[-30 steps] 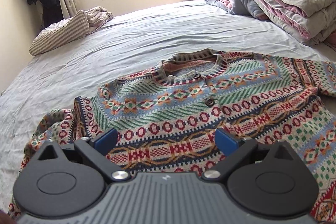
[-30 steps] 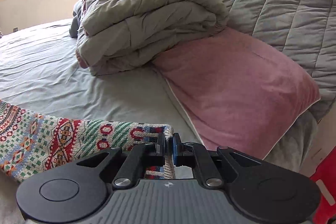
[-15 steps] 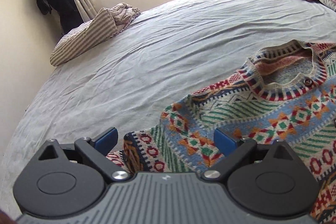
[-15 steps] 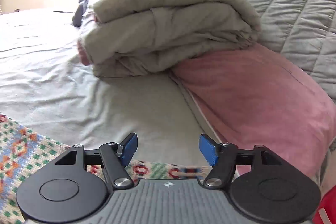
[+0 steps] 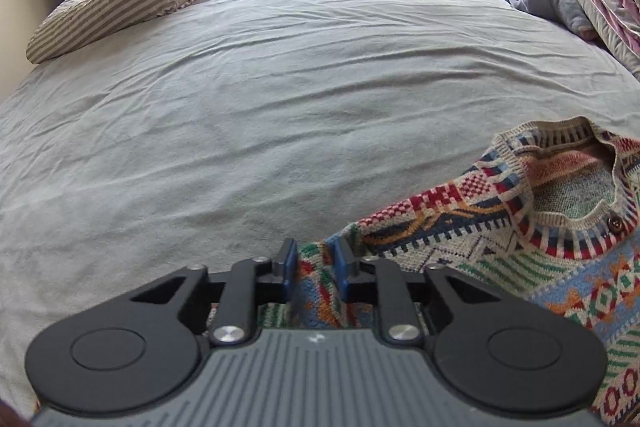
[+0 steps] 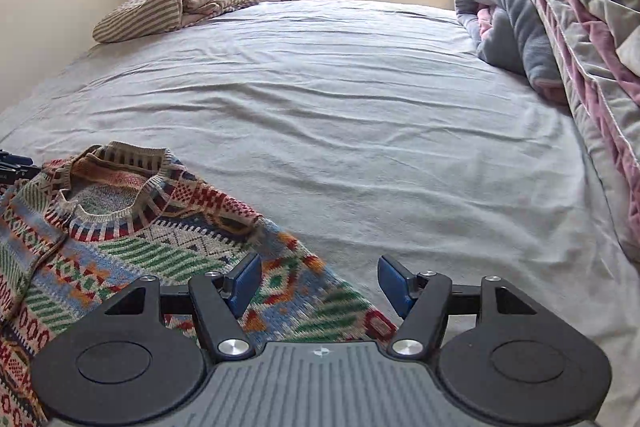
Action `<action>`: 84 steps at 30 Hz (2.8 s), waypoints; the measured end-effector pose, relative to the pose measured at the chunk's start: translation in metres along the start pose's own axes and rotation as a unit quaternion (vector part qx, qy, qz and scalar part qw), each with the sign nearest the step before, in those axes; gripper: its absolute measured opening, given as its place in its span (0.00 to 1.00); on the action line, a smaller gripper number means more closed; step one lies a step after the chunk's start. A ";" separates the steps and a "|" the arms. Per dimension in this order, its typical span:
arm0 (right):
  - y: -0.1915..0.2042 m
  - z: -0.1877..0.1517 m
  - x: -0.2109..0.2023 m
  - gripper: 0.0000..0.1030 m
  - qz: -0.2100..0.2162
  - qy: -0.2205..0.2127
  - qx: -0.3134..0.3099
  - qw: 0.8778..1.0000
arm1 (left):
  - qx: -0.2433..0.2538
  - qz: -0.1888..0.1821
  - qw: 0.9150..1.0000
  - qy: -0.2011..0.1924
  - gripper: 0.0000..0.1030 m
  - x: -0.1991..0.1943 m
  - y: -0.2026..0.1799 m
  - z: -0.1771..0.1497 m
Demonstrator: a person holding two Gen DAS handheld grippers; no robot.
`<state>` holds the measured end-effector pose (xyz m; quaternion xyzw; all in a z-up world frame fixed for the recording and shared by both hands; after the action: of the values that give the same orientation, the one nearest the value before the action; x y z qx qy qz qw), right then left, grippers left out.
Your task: Fold small clothes
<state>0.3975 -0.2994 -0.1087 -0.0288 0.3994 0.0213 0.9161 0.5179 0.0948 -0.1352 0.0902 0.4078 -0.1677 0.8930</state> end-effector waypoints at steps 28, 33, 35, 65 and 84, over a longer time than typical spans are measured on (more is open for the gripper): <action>0.077 0.022 -0.048 0.68 0.025 -0.070 0.020 0.997 | -0.118 0.145 0.982 -0.033 0.95 -0.148 0.101 -0.038; 0.105 0.022 -0.070 0.70 0.046 -0.080 0.008 0.996 | -0.156 0.179 0.971 0.017 0.95 -0.193 0.151 -0.090; 0.112 0.020 -0.075 0.70 0.050 -0.077 0.006 0.996 | -0.180 0.183 0.965 0.057 0.95 -0.200 0.169 -0.112; 0.230 0.003 -0.065 0.72 0.104 -0.032 -0.060 0.992 | -0.177 0.354 0.914 0.091 0.00 -0.223 0.259 -0.135; 0.288 0.029 -0.026 0.72 0.136 -0.032 -0.064 0.988 | -0.300 0.375 0.875 0.059 0.81 -0.221 0.304 -0.169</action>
<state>0.3831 -0.0102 -0.0807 -0.0327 0.3681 0.1719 0.9132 0.3783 0.4767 -0.0701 -0.0266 0.4258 0.3157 0.8475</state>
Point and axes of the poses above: each gripper's, at about its wrist camera, not at the fingertips, and x roughly the way its jaws point, y to its left, z to its top, the point moved 5 cm from there along x, roughly the way its jaws point, and after that the axes turned 2 degrees about -z, right-handed, at the moved point
